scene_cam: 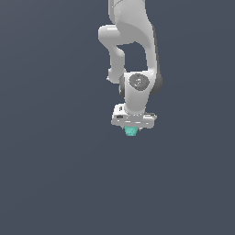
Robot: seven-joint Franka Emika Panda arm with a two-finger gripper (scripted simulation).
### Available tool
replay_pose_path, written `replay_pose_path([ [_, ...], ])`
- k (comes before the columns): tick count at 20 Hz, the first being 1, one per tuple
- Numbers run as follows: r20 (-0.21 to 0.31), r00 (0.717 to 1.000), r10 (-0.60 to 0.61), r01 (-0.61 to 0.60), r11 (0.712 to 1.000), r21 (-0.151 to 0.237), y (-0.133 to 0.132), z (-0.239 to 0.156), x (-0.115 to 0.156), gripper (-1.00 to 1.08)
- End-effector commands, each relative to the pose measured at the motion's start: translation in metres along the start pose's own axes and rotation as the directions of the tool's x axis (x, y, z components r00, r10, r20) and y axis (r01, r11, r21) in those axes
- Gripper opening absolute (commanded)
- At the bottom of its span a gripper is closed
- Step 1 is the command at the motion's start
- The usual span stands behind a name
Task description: Pick up the object and move it to a goal position.
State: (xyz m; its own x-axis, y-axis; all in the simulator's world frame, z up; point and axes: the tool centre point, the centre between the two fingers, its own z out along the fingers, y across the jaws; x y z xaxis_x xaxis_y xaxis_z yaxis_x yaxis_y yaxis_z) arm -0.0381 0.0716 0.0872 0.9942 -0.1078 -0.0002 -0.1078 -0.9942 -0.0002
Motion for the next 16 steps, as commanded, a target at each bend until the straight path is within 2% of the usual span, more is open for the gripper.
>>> replay_pose_path([
  [1, -0.001, 1.000, 0.000, 0.000, 1.000, 0.000, -0.001, -0.018, 0.009, -1.00],
  [16, -0.001, 1.000, 0.000, 0.000, 1.000, 0.000, -0.011, -0.143, 0.079, -1.00],
])
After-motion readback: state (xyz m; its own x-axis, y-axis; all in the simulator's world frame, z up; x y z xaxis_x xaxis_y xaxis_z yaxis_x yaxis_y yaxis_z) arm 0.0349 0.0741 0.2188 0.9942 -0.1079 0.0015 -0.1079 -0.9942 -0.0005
